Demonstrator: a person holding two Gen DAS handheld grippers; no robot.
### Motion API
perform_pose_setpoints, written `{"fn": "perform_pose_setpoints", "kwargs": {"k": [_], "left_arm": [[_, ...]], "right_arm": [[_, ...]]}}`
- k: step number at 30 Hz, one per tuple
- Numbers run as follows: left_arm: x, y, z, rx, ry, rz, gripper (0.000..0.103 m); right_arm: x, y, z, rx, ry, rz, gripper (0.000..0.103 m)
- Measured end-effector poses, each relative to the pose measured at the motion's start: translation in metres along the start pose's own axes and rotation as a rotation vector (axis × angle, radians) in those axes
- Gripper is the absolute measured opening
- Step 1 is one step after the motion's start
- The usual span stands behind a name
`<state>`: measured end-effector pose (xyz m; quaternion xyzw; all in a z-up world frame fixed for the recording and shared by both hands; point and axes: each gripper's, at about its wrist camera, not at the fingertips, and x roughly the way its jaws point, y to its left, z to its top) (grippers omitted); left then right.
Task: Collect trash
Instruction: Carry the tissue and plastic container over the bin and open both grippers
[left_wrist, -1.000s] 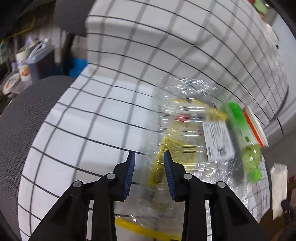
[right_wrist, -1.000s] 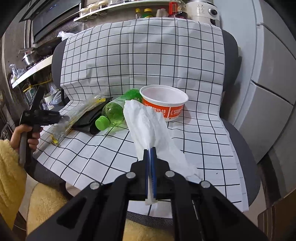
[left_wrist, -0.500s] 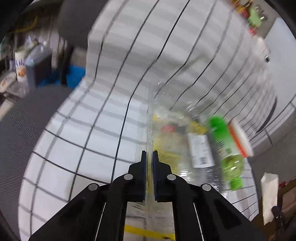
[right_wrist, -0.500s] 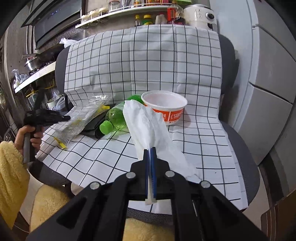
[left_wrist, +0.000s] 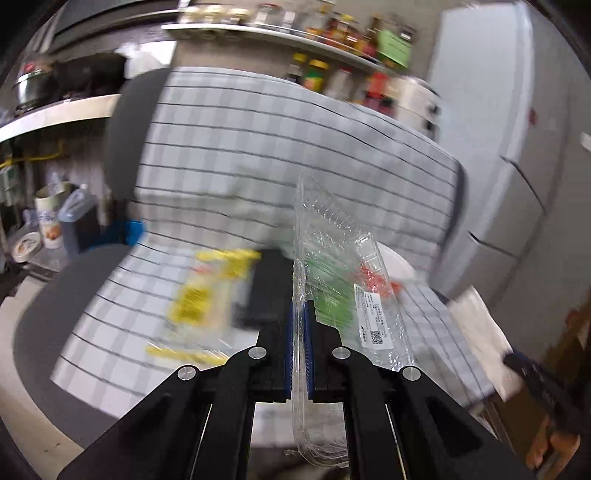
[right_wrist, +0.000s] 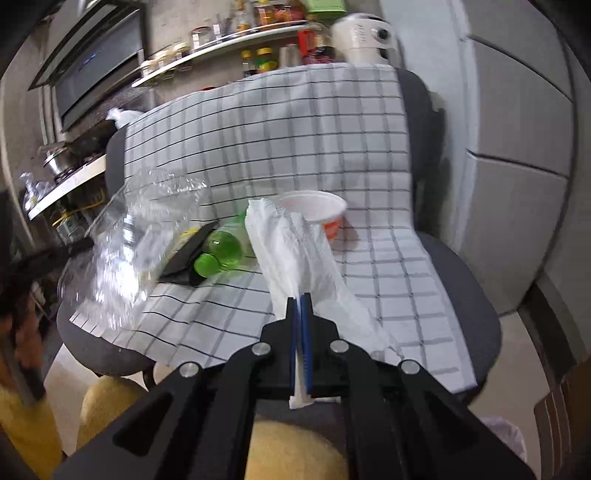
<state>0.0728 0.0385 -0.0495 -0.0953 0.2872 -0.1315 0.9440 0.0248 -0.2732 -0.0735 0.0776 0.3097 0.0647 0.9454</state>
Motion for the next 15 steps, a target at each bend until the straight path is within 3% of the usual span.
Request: {"fn": "perform_pose_setpoints", "kwargs": {"k": [8,15], "left_arm": [[0.023,-0.095,-0.049,0.139,0.131,-0.216,0.005],[0.043,-0.196,-0.091,0.328,0.291,-0.458,0.005]], "right_arm": [[-0.053,-0.060,-0.028,0.094,0.001,-0.178,0.003],[-0.120,-0.115,-0.056,0.206,-0.056,-0.368,0.003]]}}
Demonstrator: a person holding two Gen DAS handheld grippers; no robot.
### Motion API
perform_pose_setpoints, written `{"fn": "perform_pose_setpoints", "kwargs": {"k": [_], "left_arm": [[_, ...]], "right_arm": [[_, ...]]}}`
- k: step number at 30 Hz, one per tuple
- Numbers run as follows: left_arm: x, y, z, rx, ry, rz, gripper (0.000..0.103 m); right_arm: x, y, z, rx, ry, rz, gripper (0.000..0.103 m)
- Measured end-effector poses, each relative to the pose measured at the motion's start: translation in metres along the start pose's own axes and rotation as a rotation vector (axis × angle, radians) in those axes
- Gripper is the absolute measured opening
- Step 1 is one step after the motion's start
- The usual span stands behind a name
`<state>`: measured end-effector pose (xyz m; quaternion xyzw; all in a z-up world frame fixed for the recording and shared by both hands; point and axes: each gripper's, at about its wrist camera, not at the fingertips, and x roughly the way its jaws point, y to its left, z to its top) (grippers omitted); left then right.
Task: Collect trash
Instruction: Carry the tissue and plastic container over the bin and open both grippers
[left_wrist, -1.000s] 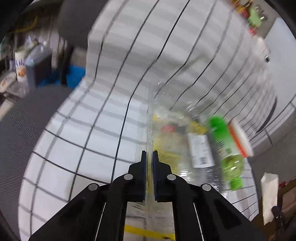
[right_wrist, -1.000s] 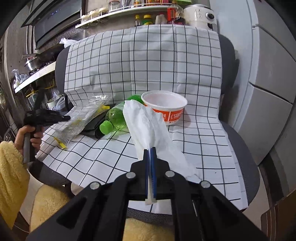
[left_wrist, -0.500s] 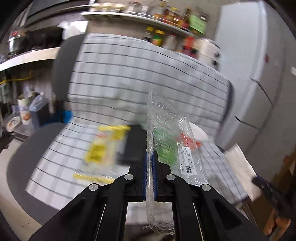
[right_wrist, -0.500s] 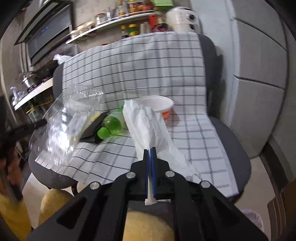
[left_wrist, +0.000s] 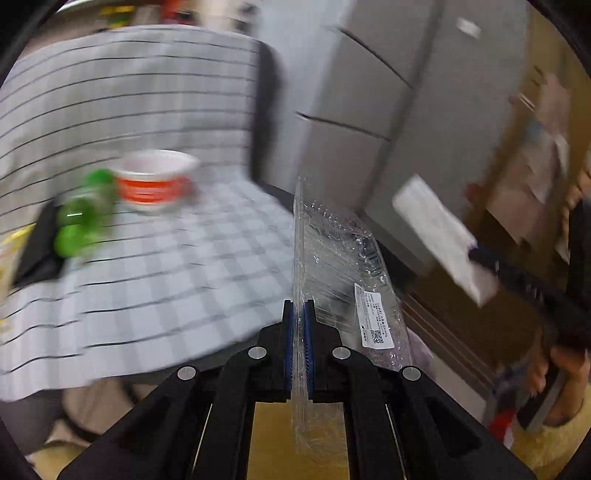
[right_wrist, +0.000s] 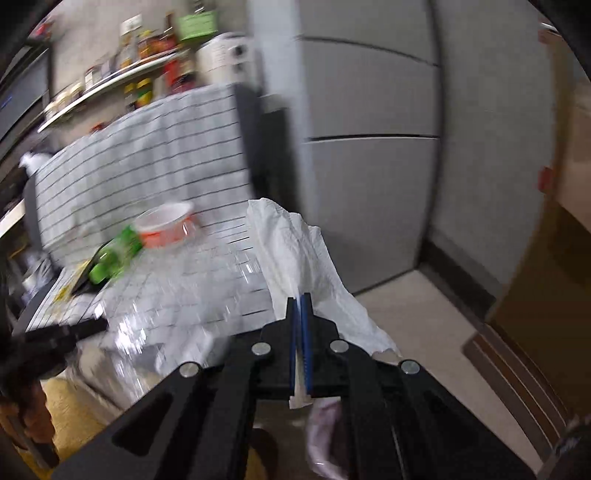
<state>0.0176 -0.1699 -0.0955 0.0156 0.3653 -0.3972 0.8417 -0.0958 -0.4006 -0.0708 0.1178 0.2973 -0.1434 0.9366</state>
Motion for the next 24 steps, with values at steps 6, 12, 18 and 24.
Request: {"fn": "perform_pose_setpoints", "kwargs": {"k": [6,12,18,24], "left_arm": [[0.041,-0.064,-0.004,0.138,0.090,-0.125,0.005],[0.091,-0.116,-0.013,0.220,0.204,-0.211,0.006],[0.143,-0.135,-0.022,0.251,0.298,-0.222,0.031],[0.119,-0.106,-0.012,0.218,0.221,-0.121,0.034]], "right_arm": [[-0.028,-0.051,-0.006,0.072,-0.047,-0.114,0.003],[-0.041,-0.087,-0.013,0.127,-0.064,-0.157,0.003],[-0.036,-0.108,-0.024,0.166,-0.037,-0.174,0.003],[-0.021,-0.110,-0.037,0.168,0.025,-0.198,0.003]]}}
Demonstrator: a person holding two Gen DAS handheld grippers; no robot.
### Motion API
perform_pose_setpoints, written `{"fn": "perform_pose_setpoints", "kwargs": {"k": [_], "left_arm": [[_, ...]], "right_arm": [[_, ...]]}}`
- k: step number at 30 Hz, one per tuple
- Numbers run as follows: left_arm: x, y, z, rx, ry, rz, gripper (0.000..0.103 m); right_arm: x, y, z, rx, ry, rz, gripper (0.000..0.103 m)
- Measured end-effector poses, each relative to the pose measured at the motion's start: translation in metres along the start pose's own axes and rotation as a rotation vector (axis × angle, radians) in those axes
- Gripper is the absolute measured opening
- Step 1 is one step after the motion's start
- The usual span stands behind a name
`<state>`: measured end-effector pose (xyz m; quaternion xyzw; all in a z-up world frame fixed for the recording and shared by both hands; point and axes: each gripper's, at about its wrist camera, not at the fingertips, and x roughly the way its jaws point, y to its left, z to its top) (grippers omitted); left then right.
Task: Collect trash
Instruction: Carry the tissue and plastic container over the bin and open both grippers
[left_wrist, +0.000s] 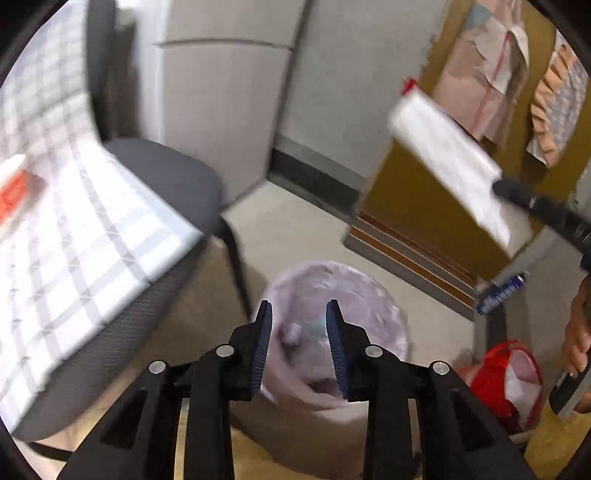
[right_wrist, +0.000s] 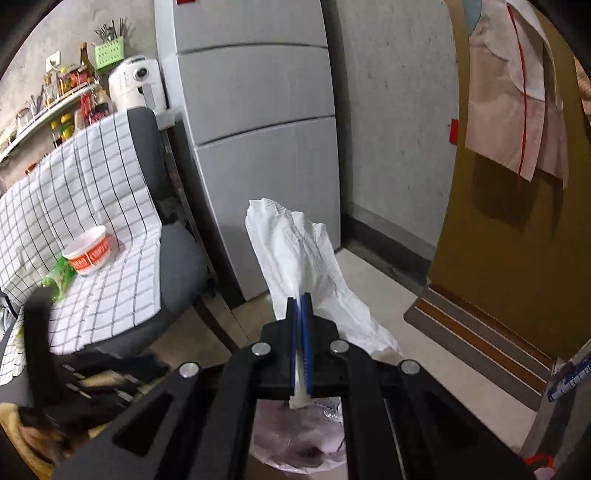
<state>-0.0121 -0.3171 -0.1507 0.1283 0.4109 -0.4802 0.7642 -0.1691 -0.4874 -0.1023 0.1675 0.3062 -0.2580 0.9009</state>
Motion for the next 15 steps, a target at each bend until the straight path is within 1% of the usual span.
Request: {"fn": "perform_pose_setpoints", "kwargs": {"k": [2,7,9,12,15], "left_arm": [[-0.021,0.015,-0.001,-0.029,-0.040,0.072,0.035],[-0.068,0.047,-0.014,-0.091,-0.103,0.200,0.035],[-0.082,0.059,-0.018,-0.123,-0.117,0.236,0.035],[-0.099,0.073,-0.027,-0.174,-0.142,0.265,0.047],[-0.110,0.078,-0.030,-0.190,-0.156,0.288,0.047]], "right_arm": [[0.009,0.001,-0.005,-0.003,0.036,-0.028,0.003],[0.029,0.005,-0.018,0.011,0.113,-0.054,0.003],[0.036,0.007,-0.021,0.015,0.135,-0.062,0.004],[0.048,0.011,-0.026,0.012,0.169,-0.073,0.003],[0.059,0.015,-0.032,0.011,0.202,-0.079,0.005]]}}
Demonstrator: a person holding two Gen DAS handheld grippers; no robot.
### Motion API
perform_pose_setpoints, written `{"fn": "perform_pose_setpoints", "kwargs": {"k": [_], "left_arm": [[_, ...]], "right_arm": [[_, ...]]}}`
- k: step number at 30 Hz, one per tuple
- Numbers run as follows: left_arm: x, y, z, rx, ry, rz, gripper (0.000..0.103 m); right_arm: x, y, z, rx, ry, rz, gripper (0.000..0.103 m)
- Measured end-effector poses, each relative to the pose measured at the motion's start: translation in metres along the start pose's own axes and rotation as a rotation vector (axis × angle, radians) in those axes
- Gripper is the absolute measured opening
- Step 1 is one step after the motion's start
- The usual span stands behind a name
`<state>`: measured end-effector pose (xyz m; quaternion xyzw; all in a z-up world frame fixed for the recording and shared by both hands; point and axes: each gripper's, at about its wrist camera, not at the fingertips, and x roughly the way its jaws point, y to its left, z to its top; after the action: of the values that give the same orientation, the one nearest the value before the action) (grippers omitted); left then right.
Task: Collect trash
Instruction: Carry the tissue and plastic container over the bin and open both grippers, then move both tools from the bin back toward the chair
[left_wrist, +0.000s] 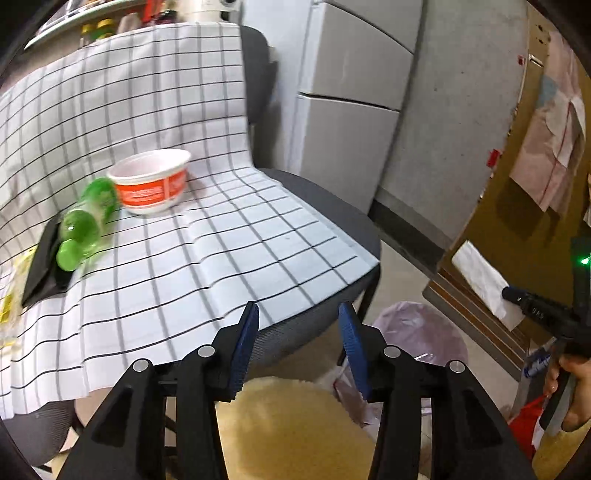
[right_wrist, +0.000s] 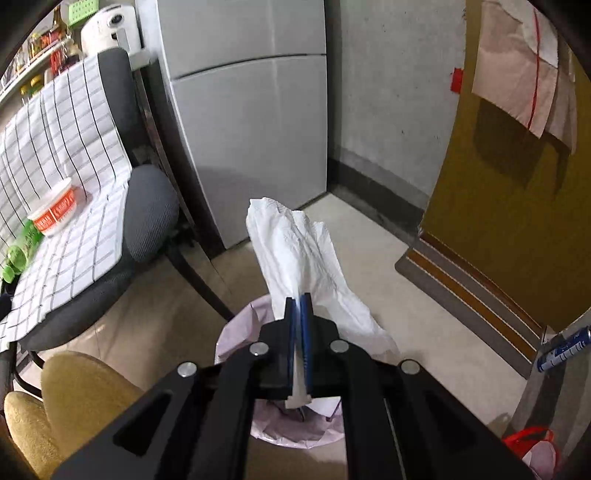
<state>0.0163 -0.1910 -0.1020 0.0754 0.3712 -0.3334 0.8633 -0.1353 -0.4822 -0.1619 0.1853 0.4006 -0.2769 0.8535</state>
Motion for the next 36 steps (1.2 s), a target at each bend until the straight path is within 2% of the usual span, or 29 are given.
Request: {"fn": "perform_pose_setpoints", "kwargs": {"k": [5,12,25,29,33,35,36], "left_arm": [[-0.004,0.004,0.000,-0.008,0.002,0.013,0.048],[0.000,0.002,-0.001,-0.011,0.011,0.005,0.048],[-0.005,0.010,-0.003,-0.020,0.009,0.024,0.049],[-0.013,0.023,-0.005,-0.039,-0.009,0.057,0.050],[-0.023,0.053,-0.011,-0.094,-0.016,0.122,0.050],[-0.028,0.070,-0.015,-0.124,-0.017,0.160,0.050],[-0.032,0.082,-0.017,-0.142,-0.018,0.192,0.050]], "right_arm": [[0.013,-0.001,0.001,0.022,0.029,-0.007,0.029],[0.014,-0.001,0.001,0.017,0.030,-0.011,0.029],[-0.003,0.008,0.008,-0.014,-0.024,0.045,0.029],[-0.018,0.026,0.016,-0.047,-0.083,0.136,0.029],[-0.027,0.061,0.025,-0.124,-0.121,0.246,0.029],[-0.025,0.089,0.029,-0.183,-0.113,0.300,0.044],[-0.023,0.104,0.032,-0.212,-0.112,0.325,0.046]]}}
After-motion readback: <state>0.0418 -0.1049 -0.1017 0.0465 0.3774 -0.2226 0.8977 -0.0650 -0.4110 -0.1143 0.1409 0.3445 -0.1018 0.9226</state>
